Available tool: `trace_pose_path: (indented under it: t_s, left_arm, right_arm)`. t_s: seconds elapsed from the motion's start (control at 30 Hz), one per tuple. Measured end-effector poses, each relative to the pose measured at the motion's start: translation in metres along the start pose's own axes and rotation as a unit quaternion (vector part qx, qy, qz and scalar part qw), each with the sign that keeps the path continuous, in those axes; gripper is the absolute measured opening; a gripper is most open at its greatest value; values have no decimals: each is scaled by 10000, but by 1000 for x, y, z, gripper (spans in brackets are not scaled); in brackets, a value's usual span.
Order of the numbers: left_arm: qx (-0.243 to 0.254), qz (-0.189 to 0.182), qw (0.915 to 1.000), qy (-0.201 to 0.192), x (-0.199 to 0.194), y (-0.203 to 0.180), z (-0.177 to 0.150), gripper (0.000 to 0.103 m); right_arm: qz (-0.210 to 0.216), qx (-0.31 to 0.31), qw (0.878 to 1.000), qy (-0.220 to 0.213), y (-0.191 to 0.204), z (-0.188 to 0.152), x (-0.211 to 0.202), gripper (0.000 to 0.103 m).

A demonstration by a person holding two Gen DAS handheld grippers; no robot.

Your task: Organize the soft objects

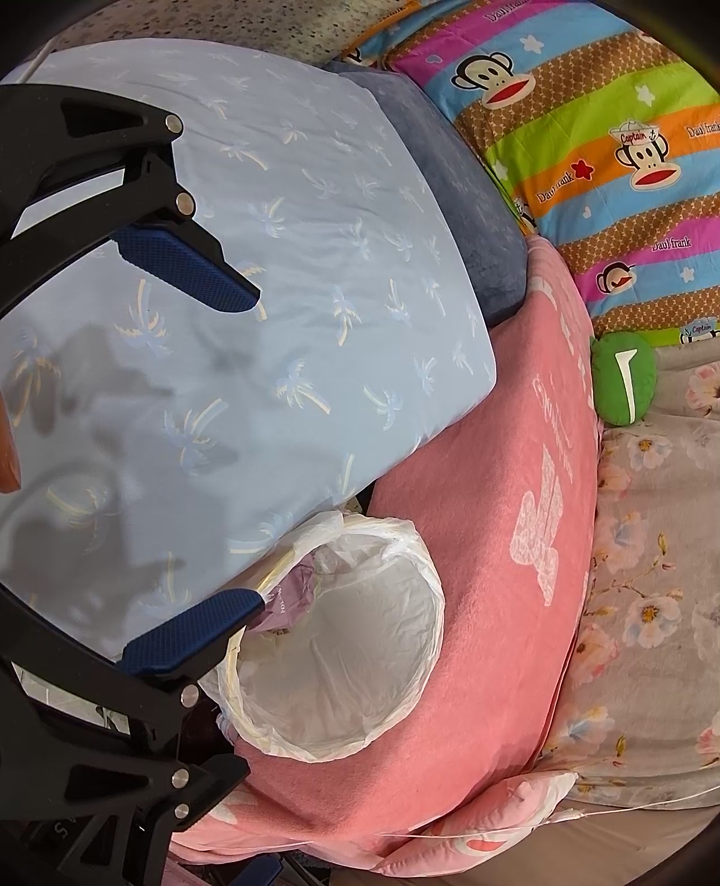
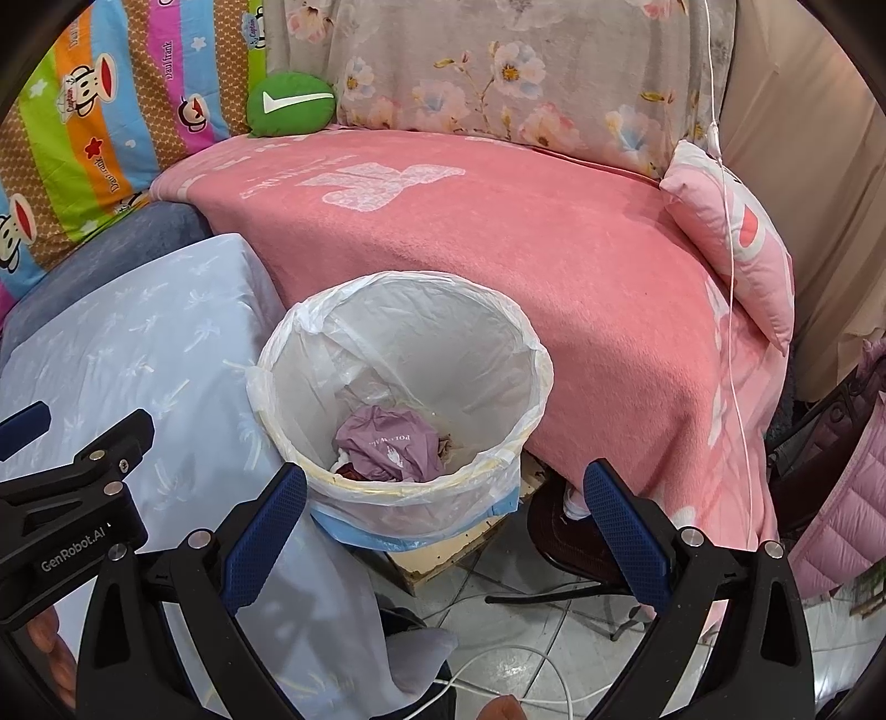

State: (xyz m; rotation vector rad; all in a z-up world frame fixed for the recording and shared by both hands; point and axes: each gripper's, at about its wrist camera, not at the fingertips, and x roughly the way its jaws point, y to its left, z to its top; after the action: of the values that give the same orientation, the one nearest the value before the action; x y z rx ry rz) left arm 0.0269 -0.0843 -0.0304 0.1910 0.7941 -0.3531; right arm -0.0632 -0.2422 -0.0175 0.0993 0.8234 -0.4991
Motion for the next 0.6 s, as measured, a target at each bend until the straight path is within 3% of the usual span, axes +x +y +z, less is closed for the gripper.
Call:
trace_pose_path:
  t_s: [0.6]
  left_arm:
    - [-18, 85, 10000, -25, 0, -2, -2, 96]
  right_arm:
    - [-7, 18, 10000, 3, -1, -3, 0, 98]
